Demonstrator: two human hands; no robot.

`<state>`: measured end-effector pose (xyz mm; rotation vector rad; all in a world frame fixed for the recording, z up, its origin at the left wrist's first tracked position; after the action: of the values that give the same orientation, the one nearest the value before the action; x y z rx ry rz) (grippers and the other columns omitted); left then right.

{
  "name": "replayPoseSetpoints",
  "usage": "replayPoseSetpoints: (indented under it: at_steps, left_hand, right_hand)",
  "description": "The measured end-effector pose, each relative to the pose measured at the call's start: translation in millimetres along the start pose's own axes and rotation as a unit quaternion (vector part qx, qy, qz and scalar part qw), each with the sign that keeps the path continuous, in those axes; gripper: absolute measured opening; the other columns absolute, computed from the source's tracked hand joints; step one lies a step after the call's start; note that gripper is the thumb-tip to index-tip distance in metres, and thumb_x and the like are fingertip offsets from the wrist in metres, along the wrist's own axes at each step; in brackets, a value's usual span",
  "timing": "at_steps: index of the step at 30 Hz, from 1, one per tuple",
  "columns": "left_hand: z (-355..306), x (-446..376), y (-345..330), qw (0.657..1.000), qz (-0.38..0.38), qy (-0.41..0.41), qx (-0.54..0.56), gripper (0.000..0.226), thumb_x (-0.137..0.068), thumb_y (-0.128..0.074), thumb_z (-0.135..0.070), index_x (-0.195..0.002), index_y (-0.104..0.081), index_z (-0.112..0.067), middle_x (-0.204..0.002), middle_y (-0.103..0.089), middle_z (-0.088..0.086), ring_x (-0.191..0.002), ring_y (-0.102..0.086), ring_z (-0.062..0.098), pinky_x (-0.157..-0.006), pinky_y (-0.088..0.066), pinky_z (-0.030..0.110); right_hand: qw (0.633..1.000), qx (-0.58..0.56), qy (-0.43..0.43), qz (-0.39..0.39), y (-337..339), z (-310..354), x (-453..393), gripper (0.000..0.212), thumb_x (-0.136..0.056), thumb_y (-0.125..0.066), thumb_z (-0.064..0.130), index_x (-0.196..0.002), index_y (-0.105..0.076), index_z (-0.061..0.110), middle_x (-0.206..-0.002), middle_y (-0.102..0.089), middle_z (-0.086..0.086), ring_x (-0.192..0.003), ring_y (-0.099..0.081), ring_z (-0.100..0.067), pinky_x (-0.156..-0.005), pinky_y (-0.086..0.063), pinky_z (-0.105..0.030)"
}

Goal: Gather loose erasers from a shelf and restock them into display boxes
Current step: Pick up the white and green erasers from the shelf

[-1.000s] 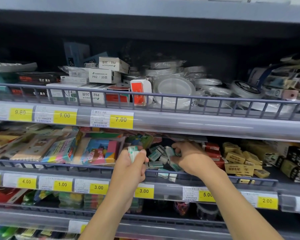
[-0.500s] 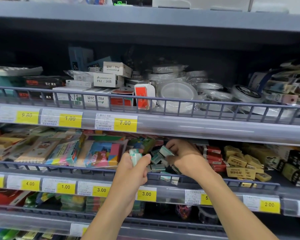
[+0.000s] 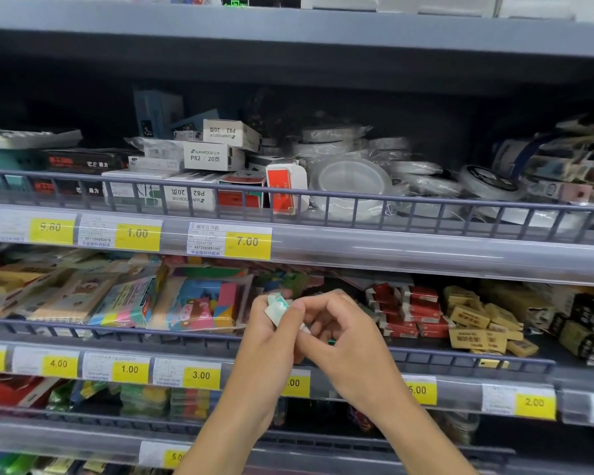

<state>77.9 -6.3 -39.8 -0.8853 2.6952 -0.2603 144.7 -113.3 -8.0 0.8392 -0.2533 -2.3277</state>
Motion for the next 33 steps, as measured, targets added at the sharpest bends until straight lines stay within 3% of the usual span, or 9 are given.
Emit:
replayPoseSetpoints:
  at_steps: [2,5,8,10,13,17,22,29,33]
  left_hand:
    - [3,0,2,1.000,0.006,0.002,0.006,0.011,-0.105,-0.057,-0.033,-0.104,-0.064,-0.042,-0.105,-0.076,0.007,-0.097,-0.075,0.024,-0.085,-0.063,0.047]
    - [3,-3,4,0.999,0.009,0.006,0.038,0.014,-0.104,-0.062,-0.021,-0.113,-0.063,-0.032,-0.087,-0.075,0.003,-0.073,-0.070,0.018,-0.065,-0.059,0.033]
    - [4,-6,10,0.999,-0.004,0.009,0.042,0.019,-0.101,-0.066,-0.017,-0.117,-0.061,-0.026,-0.074,-0.067,-0.001,-0.068,-0.061,0.014,-0.055,-0.050,0.027]
    - [7,-6,14,0.999,-0.005,0.011,0.035,0.019,-0.101,-0.067,-0.021,-0.117,-0.061,-0.029,-0.072,-0.065,-0.002,-0.064,-0.056,0.014,-0.056,-0.049,0.027]
    - [9,-7,18,0.999,-0.009,0.010,0.030,0.018,-0.100,-0.068,-0.022,-0.116,-0.062,-0.030,-0.071,-0.064,-0.003,-0.061,-0.053,0.014,-0.056,-0.048,0.025]
    - [10,-8,19,1.000,0.002,0.009,0.017,0.020,-0.100,-0.067,-0.023,-0.118,-0.060,-0.029,-0.071,-0.065,-0.003,-0.059,-0.053,0.014,-0.057,-0.049,0.023]
    - [9,-9,18,1.000,0.009,0.008,0.003,0.020,-0.101,-0.067,-0.026,-0.119,-0.059,-0.028,-0.072,-0.065,-0.003,-0.060,-0.052,0.014,-0.059,-0.049,0.024]
    - [7,-8,18,1.000,0.005,0.019,0.011,0.021,-0.101,-0.068,-0.024,-0.120,-0.059,-0.026,-0.072,-0.065,-0.002,-0.061,-0.054,0.014,-0.059,-0.049,0.026]
    - [6,-7,19,1.000,0.007,0.021,0.012,0.022,-0.101,-0.068,-0.023,-0.120,-0.059,-0.027,-0.071,-0.066,-0.004,-0.064,-0.056,0.012,-0.060,-0.050,0.025]
  right_hand:
    - [1.000,0.016,0.009,0.018,3,-2,-1,0.025,-0.079,-0.075,0.032,-0.101,-0.069,0.042,-0.098,-0.059,0.015,-0.083,-0.061,-0.012,-0.068,-0.052,-0.022]
    - [0.999,0.030,0.005,0.030,21,-11,-10,0.028,-0.076,-0.074,0.043,-0.104,-0.069,0.043,-0.098,-0.065,0.017,-0.088,-0.063,-0.009,-0.069,-0.048,-0.015]
    - [0.988,0.144,-0.050,-0.031,49,-37,-27,0.026,-0.084,-0.072,0.046,-0.110,-0.066,0.043,-0.095,-0.067,0.019,-0.087,-0.062,-0.001,-0.070,-0.048,-0.017]
    - [0.949,0.299,-0.097,-0.030,61,-55,-38,0.034,-0.090,-0.067,0.047,-0.123,-0.061,0.042,-0.117,-0.061,0.013,-0.109,-0.057,-0.009,-0.089,-0.050,-0.027]
    - [0.876,0.448,-0.166,0.064,61,-70,-49,0.047,-0.092,-0.061,0.048,-0.135,-0.055,0.032,-0.140,-0.051,0.000,-0.134,-0.040,-0.024,-0.106,-0.040,-0.033]
    - [0.843,0.461,-0.228,0.156,58,-70,-60,0.041,-0.092,-0.063,0.049,-0.127,-0.058,0.029,-0.130,-0.057,-0.002,-0.119,-0.049,-0.026,-0.090,-0.044,-0.031]
    - [0.858,0.435,-0.226,0.155,58,-70,-64,0.034,-0.091,-0.067,0.026,-0.123,-0.058,0.030,-0.126,-0.060,0.001,-0.108,-0.056,-0.021,-0.091,-0.052,-0.031]
    - [0.808,0.525,-0.206,0.168,53,-62,-70,0.036,-0.090,-0.064,0.026,-0.125,-0.058,0.018,-0.119,-0.064,-0.006,-0.094,-0.059,-0.026,-0.076,-0.051,-0.030]
    - [0.818,0.526,-0.180,0.148,56,-65,-69,0.042,-0.091,-0.059,0.018,-0.133,-0.057,0.021,-0.122,-0.065,-0.008,-0.097,-0.060,-0.027,-0.078,-0.051,-0.030]
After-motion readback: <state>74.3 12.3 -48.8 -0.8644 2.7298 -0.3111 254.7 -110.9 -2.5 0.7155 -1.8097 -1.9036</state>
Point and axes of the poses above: each hand's wrist, its own x-axis away from the middle knuckle, its own y-axis out of the back of the hand, z = x × y, the point moved 3 cm from there along -x, towards the middle knuckle
